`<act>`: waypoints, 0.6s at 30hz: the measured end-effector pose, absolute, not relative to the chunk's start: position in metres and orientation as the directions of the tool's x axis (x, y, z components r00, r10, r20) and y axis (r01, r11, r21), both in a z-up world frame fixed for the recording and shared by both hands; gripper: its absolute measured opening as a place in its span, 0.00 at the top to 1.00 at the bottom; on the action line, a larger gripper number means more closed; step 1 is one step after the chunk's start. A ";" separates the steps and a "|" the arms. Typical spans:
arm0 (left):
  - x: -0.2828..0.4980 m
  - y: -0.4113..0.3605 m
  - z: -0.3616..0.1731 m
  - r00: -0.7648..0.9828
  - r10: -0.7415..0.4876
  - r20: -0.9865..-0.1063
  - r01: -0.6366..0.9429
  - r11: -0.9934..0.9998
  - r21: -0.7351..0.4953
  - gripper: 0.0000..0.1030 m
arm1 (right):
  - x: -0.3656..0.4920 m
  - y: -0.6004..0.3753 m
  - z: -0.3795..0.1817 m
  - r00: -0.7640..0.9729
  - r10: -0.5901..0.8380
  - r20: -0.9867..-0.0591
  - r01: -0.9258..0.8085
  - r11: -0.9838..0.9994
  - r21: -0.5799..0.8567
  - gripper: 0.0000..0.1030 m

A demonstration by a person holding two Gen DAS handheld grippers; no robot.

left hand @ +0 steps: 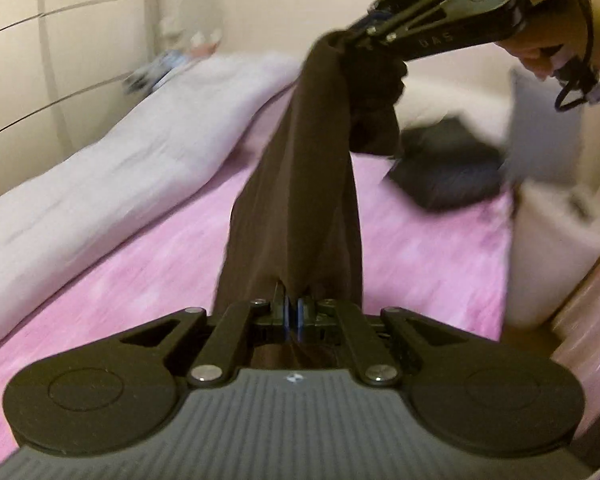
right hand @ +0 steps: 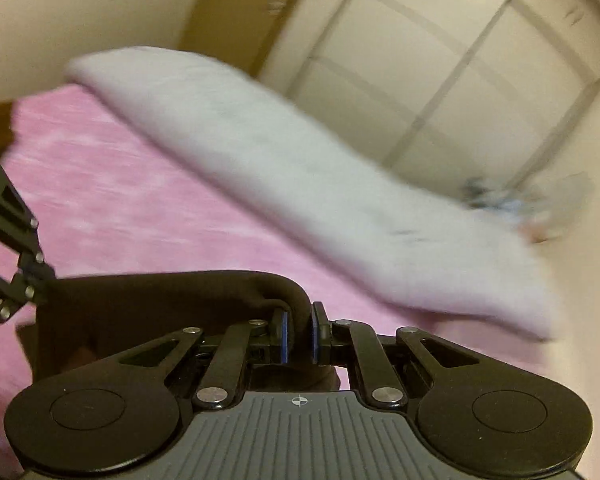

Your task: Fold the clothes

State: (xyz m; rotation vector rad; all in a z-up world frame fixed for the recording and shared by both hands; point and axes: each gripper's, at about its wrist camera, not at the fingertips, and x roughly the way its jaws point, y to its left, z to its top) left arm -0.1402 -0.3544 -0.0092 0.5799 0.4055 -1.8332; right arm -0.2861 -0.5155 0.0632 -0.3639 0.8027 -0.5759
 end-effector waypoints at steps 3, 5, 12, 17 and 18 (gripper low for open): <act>-0.159 -0.371 0.005 -0.334 -0.789 -0.516 0.934 -0.352 -0.064 0.98 | -0.312 -0.521 0.103 0.567 -0.670 -0.480 0.338 0.720 -0.606 0.91; -0.155 -0.374 0.006 -0.351 -0.793 -0.498 0.931 -0.354 -0.092 0.98 | -0.310 -0.517 0.117 0.601 -0.663 -0.446 0.302 0.706 -0.641 0.91; -0.070 -0.300 -0.052 -0.165 -0.725 -0.668 0.986 -0.104 -0.130 0.86 | -0.199 -0.466 0.023 0.697 -0.424 -0.579 0.002 0.807 -0.590 0.89; 0.022 -0.219 -0.099 0.022 -0.573 -0.819 0.982 0.167 -0.091 0.86 | -0.097 -0.409 -0.107 0.605 -0.257 -0.754 -0.200 0.867 -0.456 0.67; 0.040 -0.202 -0.109 0.055 -0.534 -0.844 0.973 0.219 -0.075 0.85 | -0.097 -0.402 -0.116 0.587 -0.243 -0.772 -0.193 0.885 -0.425 0.63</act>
